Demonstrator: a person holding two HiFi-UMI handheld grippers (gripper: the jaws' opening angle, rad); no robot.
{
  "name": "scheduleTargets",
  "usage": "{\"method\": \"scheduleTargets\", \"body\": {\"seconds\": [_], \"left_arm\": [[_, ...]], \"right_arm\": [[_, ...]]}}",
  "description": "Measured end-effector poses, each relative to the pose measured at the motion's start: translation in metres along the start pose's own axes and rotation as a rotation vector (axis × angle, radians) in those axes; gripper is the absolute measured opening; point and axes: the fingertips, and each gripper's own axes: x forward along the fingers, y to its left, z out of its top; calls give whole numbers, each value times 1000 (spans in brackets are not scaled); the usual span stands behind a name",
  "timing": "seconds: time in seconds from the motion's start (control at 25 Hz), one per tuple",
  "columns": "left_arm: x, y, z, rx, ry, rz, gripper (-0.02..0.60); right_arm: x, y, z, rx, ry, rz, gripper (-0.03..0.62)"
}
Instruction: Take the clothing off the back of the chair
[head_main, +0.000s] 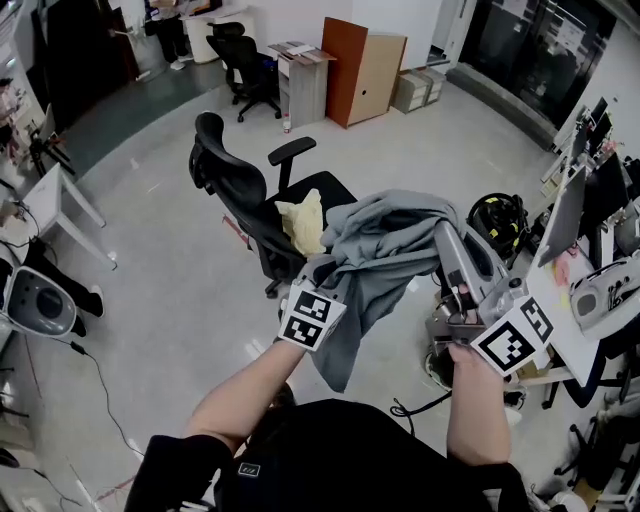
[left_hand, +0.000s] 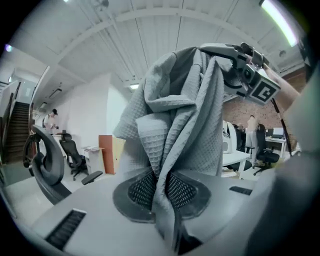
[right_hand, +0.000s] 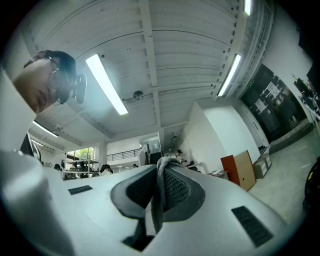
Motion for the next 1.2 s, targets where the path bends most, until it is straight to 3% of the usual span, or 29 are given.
{"method": "scheduleTargets", "body": {"seconds": [0.16,0.36,0.56,0.72,0.84,1.0,1.2], "left_arm": [[-9,25,22,19,-36,33,35],[-33,61,80,34,-154,84,32],[-61,66,142,96,-283,88,32],[-75,62,171,63,-361,73,32],[-79,62,167,39,-360,77,32],[-70,57,133,-22,-299,88,32],[-67,54,109,-72,-249,88,32]], "right_arm": [[-24,-10,-14,-10,12,-46,29],[-53,-38,-45,-13,86,-149,29],[-61,-61,-73,14,148,-215,29],[-53,-69,-92,-34,213,-234,31],[-52,-70,-111,-80,253,-274,31],[-62,-77,-134,-132,293,-329,31],[-70,-76,-140,-165,306,-331,31]]}}
